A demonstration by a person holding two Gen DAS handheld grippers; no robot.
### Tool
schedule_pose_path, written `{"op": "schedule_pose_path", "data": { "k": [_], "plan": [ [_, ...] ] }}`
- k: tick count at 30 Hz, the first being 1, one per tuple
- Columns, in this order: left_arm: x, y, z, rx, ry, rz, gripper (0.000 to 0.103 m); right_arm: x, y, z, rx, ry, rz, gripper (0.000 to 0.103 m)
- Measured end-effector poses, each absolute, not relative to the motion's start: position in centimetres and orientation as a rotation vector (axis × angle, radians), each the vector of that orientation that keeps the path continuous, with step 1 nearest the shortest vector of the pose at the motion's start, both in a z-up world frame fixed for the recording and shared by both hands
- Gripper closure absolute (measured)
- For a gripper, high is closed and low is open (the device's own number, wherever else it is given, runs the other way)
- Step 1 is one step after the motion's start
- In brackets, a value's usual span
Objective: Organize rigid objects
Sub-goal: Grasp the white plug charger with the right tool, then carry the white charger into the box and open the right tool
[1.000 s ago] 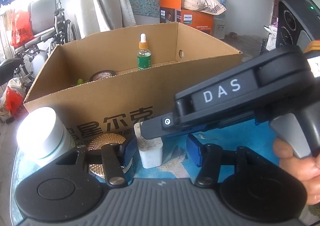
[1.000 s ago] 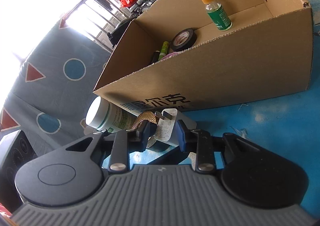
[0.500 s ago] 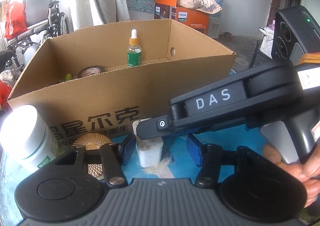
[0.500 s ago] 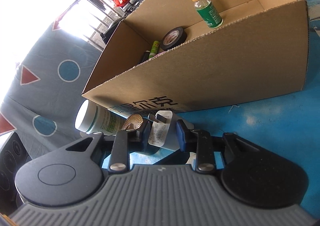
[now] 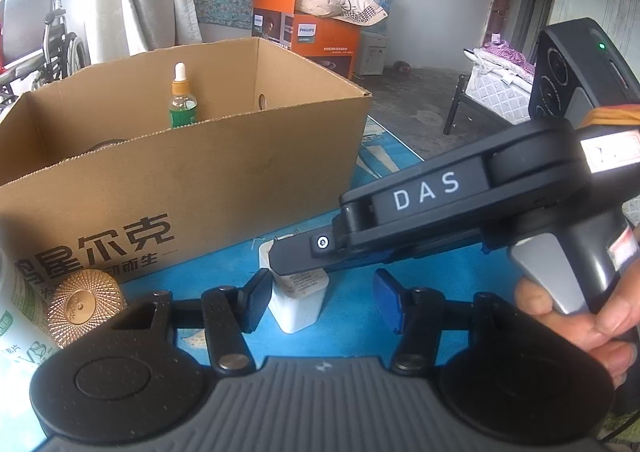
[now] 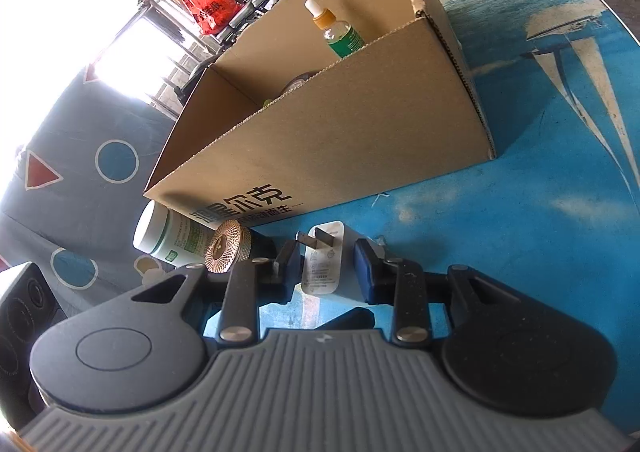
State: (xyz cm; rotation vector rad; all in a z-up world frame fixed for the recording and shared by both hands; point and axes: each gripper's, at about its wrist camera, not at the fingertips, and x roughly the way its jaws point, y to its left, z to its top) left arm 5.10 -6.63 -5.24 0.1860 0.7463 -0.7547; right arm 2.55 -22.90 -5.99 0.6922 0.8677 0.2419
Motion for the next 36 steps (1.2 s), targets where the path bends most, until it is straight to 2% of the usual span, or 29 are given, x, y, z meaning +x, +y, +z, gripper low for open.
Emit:
{"op": "schedule_pose_path", "data": {
  "k": [18, 21, 23, 36],
  "plan": [
    [6.3, -8.4, -6.8, 0.264, 0.764, -0.709, 0.053, 2.5, -22.7, -6.4, 0.696, 0.866, 0.218, 0.074],
    [6.5, -8.8, -7.0, 0.272, 0.755, -0.686, 0.059, 2.5, -22.8, -6.7, 0.709, 0.866, 0.210, 0.073],
    [6.3, -8.9, -7.1, 0.287, 0.742, -0.674, 0.069, 2.5, -22.9, -6.7, 0.710, 0.859, 0.206, 0.073],
    [4.8, -8.7, -4.9, 0.291, 0.677, -0.645, 0.070, 1.1, -22.0, -4.3, 0.675, 0.803, 0.215, 0.075]
  ]
}}
